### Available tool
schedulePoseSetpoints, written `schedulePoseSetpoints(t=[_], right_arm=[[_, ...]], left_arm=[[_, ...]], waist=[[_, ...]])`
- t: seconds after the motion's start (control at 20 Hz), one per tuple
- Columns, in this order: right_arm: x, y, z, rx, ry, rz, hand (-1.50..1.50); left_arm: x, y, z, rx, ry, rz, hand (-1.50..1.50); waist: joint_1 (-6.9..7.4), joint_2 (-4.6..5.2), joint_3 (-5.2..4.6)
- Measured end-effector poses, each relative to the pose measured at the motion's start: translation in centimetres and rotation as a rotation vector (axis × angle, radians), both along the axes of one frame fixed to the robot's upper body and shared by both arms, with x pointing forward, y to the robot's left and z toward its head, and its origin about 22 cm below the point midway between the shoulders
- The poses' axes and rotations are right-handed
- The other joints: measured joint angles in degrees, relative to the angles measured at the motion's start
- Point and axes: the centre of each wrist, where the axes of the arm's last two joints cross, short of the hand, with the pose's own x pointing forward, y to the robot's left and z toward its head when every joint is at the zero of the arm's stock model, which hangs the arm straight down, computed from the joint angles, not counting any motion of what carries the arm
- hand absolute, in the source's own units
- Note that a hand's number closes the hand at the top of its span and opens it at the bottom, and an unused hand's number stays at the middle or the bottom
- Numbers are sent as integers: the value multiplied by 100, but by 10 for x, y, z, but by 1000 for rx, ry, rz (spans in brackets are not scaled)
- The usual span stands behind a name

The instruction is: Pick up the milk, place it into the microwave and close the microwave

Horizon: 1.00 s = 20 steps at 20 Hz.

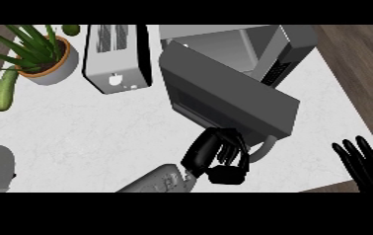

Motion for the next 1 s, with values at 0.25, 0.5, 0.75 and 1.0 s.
schedulePoseSetpoints(t=[0.25,0.5,0.75,1.0], right_arm=[[1,5,13,0,-5,18,-150],[0,9,21,9,-3,23,-150],[1,9,30,-1,3,24,-150],[3,8,37,-2,3,22,-150]], left_arm=[[18,-5,10,-9,-23,77,150],[35,-10,19,-19,-21,128,150],[47,-12,25,-38,5,154,150],[59,-12,30,-64,34,172,150]], waist=[[-135,36,1],[-228,86,6],[-303,136,6],[-370,181,9]])
